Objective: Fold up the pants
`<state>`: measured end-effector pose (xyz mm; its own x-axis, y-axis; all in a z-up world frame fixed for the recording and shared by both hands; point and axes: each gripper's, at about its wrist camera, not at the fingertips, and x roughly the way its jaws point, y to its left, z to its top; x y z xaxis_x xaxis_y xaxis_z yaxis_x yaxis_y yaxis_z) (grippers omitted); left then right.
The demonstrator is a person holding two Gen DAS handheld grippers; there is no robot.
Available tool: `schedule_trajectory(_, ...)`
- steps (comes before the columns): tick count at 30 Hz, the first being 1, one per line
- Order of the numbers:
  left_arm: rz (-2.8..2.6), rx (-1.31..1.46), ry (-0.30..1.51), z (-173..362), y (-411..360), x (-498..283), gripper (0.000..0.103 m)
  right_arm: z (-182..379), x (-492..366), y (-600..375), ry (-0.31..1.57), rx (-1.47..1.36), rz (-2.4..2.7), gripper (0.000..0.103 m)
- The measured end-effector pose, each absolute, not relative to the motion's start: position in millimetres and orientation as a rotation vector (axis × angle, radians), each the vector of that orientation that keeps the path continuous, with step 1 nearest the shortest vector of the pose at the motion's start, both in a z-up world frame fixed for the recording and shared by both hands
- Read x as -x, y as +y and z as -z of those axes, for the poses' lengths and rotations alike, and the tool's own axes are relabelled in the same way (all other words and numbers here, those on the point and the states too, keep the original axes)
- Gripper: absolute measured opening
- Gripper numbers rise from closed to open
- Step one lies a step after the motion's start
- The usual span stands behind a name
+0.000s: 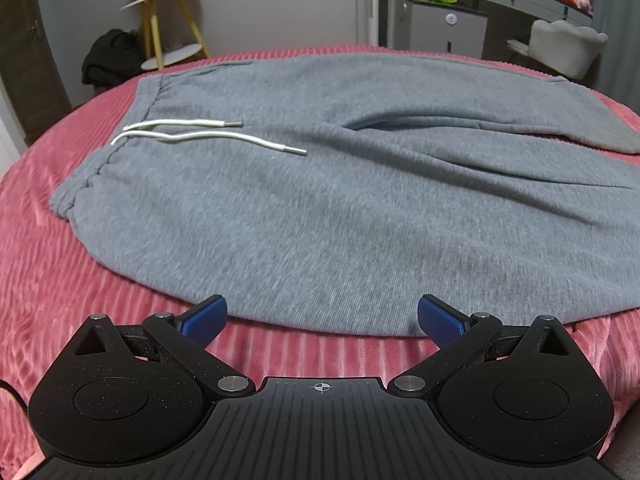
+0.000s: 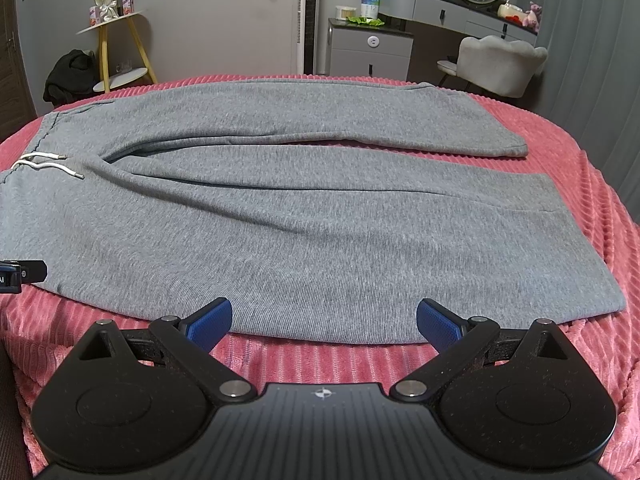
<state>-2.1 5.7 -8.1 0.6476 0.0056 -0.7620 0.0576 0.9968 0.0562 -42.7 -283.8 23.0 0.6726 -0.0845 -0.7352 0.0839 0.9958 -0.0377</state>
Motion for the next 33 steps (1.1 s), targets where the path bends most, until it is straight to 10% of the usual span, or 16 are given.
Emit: schedule_trajectory(33, 0.032, -0.067, 0.873, 7.7, 7.5, 2.5, 0.103, -22.8, 42.9, -284.3, 0.827, -0.001, 0.094, 0.099)
